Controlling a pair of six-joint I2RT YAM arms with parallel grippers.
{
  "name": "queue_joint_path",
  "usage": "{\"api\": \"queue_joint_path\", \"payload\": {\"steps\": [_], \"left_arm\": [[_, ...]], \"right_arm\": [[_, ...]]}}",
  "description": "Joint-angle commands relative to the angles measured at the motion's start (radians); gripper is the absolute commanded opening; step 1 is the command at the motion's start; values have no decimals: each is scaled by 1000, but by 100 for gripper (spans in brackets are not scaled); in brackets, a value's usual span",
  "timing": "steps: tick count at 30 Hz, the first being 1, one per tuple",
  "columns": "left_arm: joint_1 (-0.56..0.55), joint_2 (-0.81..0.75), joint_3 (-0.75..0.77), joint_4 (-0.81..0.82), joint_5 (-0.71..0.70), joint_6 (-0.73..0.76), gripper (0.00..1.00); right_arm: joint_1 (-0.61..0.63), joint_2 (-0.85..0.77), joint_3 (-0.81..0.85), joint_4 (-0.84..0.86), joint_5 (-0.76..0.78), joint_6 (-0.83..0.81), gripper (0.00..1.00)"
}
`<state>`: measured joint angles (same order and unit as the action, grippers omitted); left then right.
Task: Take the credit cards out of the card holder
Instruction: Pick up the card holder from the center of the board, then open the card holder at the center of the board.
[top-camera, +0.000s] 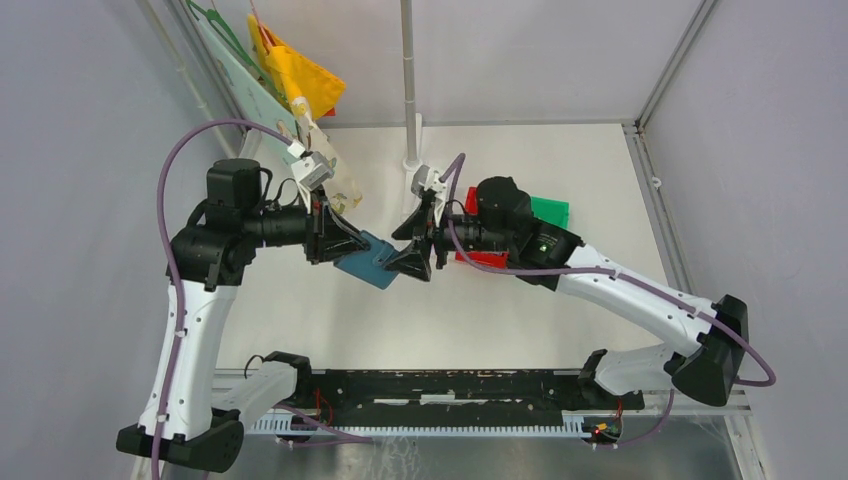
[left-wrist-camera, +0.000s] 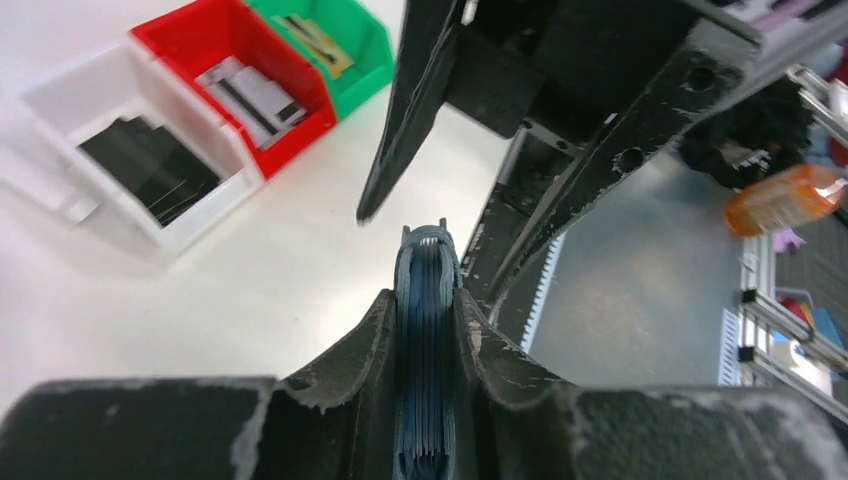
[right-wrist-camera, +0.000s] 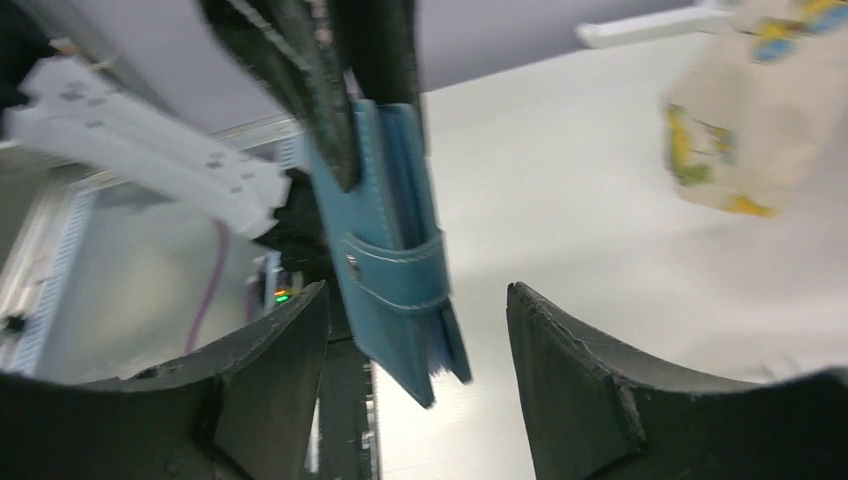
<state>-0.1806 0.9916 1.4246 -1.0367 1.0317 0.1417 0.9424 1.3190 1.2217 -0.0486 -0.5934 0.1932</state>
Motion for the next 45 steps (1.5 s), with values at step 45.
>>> {"api": "queue_joint_path", "payload": {"steps": [45], "left_arm": [[3, -143, -204, 472, -407, -498, 2]], "right_arm": [[287, 185, 113, 115, 1144, 308, 36]]}}
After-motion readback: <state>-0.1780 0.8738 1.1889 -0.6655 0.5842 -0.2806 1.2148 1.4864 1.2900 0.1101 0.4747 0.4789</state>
